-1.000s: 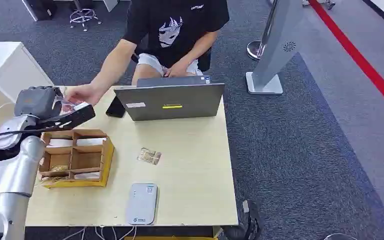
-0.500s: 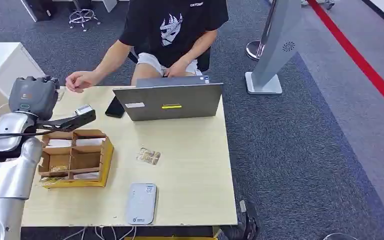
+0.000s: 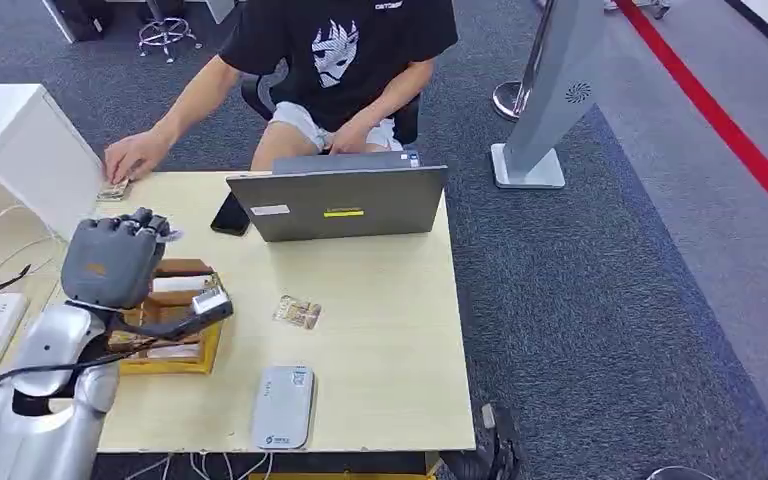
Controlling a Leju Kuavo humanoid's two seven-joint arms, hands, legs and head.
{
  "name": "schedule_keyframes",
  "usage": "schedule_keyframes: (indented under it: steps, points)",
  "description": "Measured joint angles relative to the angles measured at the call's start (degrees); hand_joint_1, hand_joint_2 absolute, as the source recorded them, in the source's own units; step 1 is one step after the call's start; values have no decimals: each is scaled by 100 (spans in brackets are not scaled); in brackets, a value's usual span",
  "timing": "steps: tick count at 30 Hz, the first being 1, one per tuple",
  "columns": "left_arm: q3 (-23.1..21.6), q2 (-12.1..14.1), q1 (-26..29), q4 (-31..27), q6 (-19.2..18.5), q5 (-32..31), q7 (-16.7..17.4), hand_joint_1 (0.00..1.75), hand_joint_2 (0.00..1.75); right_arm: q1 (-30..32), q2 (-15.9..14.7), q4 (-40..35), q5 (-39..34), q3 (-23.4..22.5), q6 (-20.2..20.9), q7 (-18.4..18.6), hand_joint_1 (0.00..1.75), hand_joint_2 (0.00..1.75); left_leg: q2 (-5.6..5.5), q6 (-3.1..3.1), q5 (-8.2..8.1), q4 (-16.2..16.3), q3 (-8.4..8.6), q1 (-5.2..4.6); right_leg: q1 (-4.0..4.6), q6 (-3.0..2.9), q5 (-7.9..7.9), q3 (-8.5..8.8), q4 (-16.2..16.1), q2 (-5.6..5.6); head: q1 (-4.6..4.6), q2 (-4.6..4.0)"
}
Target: Pass the card to the sensor for recognition and then transmit it.
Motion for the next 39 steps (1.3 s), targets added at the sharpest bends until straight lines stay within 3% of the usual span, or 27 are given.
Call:
schedule_keyframes:
  steps: [8, 14, 26, 39]
  points:
    - [-570, 11, 930, -453, 85, 227, -391, 175, 175, 67, 0, 9, -4, -182, 120, -159, 0, 175, -9, -1, -1, 0, -6, -1, -1, 4, -3, -3, -4, -7, -2, 0]
    - [-997, 4, 940, -263, -105, 372, -472, 175, 175, 64, 0, 7, -4, -182, 125, -151, 0, 175, -10, 1, 1, 1, -5, -5, -1, 6, -2, -2, -4, -12, -2, 0]
    - [-1989, -81, 603, 725, -218, 328, -356, 175, 175, 49, 0, 4, -6, -179, 145, -83, 0, 175, -8, 1, 1, 2, -4, -5, -1, 6, -1, -2, -4, -6, -4, 0]
    - [-2391, -83, 579, 1182, -216, 335, -343, 175, 175, 52, 0, 4, -6, -179, 147, -85, 0, 175, -9, 1, 1, 1, -5, -2, -1, 6, -1, -2, -3, -6, -2, 0]
